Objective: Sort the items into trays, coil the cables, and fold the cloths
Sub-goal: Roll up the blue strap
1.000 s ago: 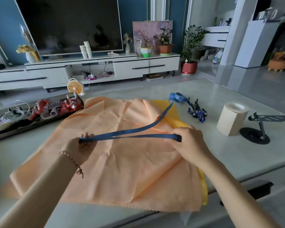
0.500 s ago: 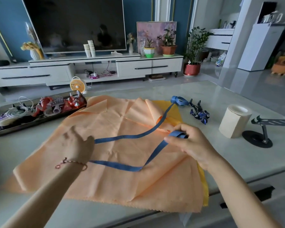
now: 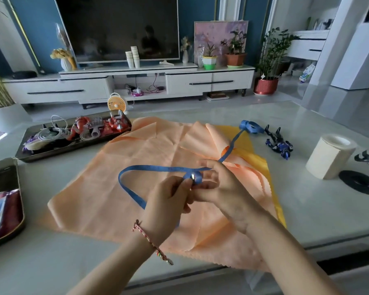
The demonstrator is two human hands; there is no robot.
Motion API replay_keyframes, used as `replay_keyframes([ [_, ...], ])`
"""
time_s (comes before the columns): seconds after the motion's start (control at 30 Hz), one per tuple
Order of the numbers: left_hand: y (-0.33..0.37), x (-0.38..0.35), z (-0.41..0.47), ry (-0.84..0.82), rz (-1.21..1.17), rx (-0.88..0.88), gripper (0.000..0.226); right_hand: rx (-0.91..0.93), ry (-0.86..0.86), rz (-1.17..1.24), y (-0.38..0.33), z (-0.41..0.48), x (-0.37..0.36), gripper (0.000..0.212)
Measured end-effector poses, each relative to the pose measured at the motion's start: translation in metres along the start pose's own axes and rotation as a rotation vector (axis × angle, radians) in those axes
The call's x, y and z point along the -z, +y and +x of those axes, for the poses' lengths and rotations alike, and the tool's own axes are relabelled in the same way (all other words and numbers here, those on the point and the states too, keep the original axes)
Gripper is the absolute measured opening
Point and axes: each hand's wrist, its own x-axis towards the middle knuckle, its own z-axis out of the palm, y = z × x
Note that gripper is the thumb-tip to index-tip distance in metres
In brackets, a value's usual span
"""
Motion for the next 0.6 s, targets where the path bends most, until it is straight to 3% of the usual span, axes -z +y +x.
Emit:
replay_keyframes([
  [0.07, -0.007, 0.003, 0.002, -0.007, -0.068, 0.032, 0.026, -0.083, 0.029, 0.214, 0.000, 0.004, -0.001, 0.039],
  [0.17, -0.010, 0.008, -0.001, -0.061, -0.209, 0.049, 0.023, -0.125, -0.075, 0.020, 0.000, 0.003, -0.002, 0.015],
  [0.3, -0.013, 0.013, -0.005, -0.166, -0.303, 0.096, 0.026, -0.192, -0.242, 0.033, 0.001, -0.001, -0.009, 0.021],
  [0.47, -0.018, 0.018, -0.004, -0.216, -0.288, 0.119, 0.036, -0.211, -0.083, 0.144, 0.000, 0.003, -0.011, 0.017],
  [0.6, -0.020, 0.020, -0.008, -0.206, -0.302, 0.192, 0.032, -0.258, -0.035, 0.429, 0.000, 0.005, -0.012, 0.016],
])
